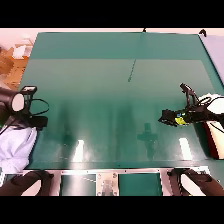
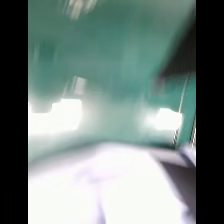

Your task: Fold the shirts.

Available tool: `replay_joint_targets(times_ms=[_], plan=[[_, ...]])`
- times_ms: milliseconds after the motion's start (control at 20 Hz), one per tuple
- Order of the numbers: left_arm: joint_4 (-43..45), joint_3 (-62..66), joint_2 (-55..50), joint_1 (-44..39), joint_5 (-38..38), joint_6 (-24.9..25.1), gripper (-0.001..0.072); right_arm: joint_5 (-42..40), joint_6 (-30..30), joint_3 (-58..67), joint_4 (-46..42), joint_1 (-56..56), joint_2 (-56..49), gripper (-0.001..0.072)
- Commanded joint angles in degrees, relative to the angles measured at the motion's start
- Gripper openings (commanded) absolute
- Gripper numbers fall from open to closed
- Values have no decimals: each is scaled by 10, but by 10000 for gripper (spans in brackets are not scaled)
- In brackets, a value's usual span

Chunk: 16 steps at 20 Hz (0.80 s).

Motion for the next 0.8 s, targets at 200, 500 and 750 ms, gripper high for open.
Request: replay_joint_targets(times_ms=[200, 500, 750], plan=[[106, -102, -42, 108, 116, -24, 656, 0, 0, 0, 0, 1, 0, 21], [65, -140, -105, 197, 186, 33, 566, 0, 0, 0, 0, 1, 0, 21], [46, -111, -129, 198, 181, 37, 21, 0, 0, 0, 0, 1, 0, 22]])
